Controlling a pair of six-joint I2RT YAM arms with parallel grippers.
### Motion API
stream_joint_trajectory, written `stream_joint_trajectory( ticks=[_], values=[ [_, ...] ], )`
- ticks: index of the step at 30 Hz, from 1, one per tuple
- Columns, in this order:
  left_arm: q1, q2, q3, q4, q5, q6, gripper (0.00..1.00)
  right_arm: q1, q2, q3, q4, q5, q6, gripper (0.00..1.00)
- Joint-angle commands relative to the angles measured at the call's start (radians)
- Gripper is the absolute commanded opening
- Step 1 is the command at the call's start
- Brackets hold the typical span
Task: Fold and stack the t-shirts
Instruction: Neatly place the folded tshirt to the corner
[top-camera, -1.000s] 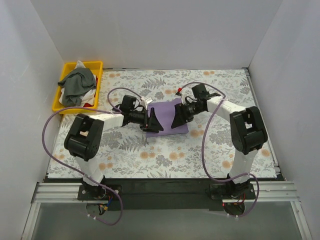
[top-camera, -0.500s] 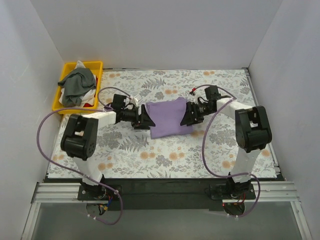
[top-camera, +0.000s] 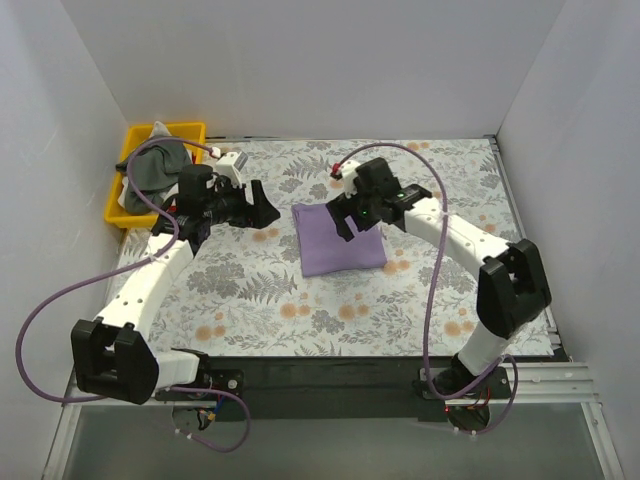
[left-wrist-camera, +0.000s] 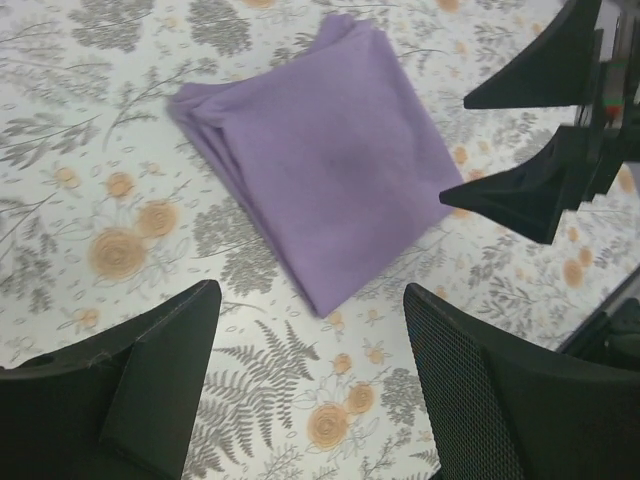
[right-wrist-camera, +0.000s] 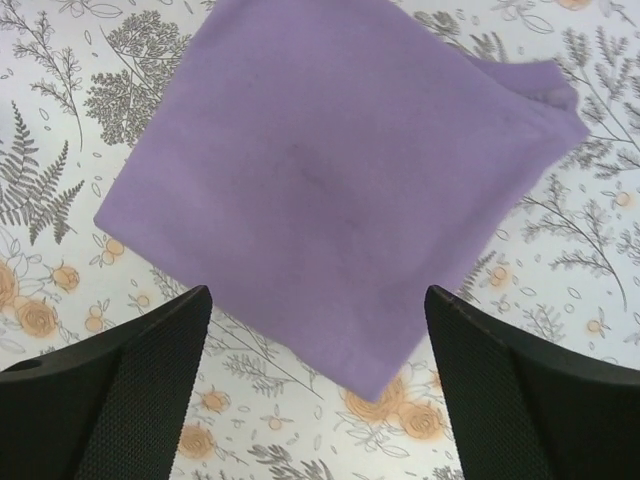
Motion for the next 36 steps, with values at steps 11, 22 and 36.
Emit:
stream_joint_trajectory(
  ticks=[11, 22, 36],
  values=[
    [0.039, -0.05, 0.06, -0.122, -0.14, 0.12, 0.73, 0.12, 0.38, 0.231, -0.104, 0.251, -0.022, 0.98],
    [0.039, -0.012, 0.059, -0.116, -0.145, 0.14, 0.74, -0.28, 0.403, 0.14, -0.165, 0.145, -0.169, 0.98],
    [0.042, 0.051, 0.076, -0.104, -0.136, 0.149, 0.74, -0.778, 0.632, 0.478, -0.251, 0.159, -0.445, 0.97]
  ],
)
